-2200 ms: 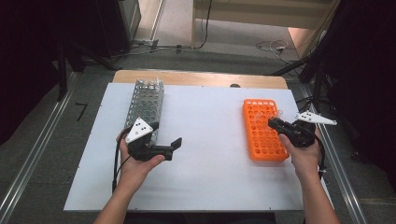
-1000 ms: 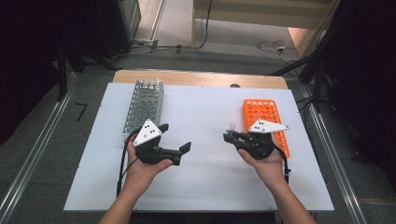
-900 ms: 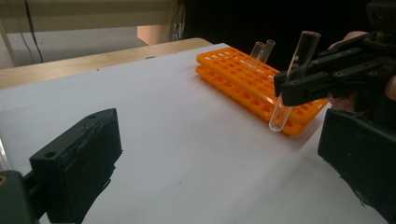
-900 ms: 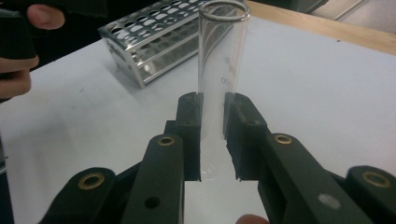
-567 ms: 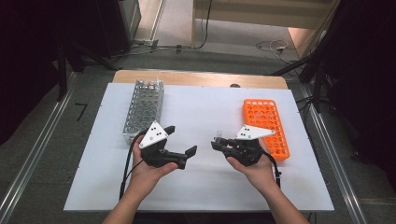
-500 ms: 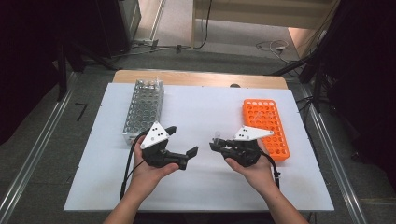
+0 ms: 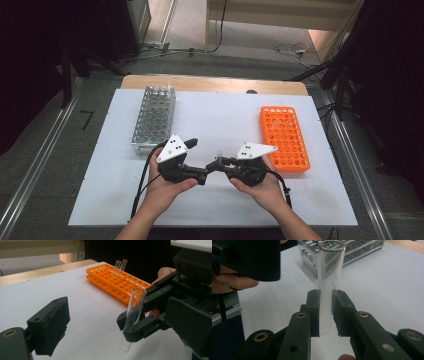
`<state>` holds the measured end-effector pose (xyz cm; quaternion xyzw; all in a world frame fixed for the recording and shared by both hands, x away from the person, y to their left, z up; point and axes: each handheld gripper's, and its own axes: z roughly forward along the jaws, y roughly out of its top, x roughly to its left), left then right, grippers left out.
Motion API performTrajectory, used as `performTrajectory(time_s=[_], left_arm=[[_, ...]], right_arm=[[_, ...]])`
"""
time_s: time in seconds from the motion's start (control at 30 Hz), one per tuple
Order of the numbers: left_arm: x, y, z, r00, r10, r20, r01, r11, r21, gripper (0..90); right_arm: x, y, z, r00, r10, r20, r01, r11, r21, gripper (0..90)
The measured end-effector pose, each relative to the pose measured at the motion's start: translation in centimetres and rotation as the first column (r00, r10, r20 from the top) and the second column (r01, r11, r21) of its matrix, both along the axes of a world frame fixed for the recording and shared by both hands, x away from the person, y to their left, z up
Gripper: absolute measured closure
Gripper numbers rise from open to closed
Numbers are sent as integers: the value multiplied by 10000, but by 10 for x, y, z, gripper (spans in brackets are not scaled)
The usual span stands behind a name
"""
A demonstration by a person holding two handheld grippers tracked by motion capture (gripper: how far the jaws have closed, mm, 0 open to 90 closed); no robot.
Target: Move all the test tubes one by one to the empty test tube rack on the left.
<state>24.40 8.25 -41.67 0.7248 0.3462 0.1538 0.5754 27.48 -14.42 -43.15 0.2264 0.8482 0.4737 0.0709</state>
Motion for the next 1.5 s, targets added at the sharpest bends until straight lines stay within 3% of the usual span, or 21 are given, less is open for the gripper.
performTrajectory(time_s=[0.23, 0.63, 0.73, 1.1, 1.5], left_arm=[[-2, -5, 0, 10000, -59, 42, 59, 9999, 88, 199], [-5, -11, -2, 9988, -487, 60, 484, 9983, 335, 578], [-5, -12, -3, 9988, -488, 23, 487, 9980, 404, 634], [-6, -12, -2, 9981, -610, 127, 606, 9977, 314, 734], [-4, -10, -1, 9974, -715, 49, 714, 9973, 192, 744]], right_arm=[[-5, 7, 0, 9998, 218, -5, -218, 9998, -15, 741], [-7, 10, 0, 9994, 332, 42, -332, 9994, -20, 741], [-8, 10, 0, 9994, 345, 44, -344, 9994, -51, 741], [-7, 11, -1, 9995, 327, -33, -327, 9995, -49, 741], [-7, 10, -2, 9996, 287, -22, -287, 9996, 44, 735]])
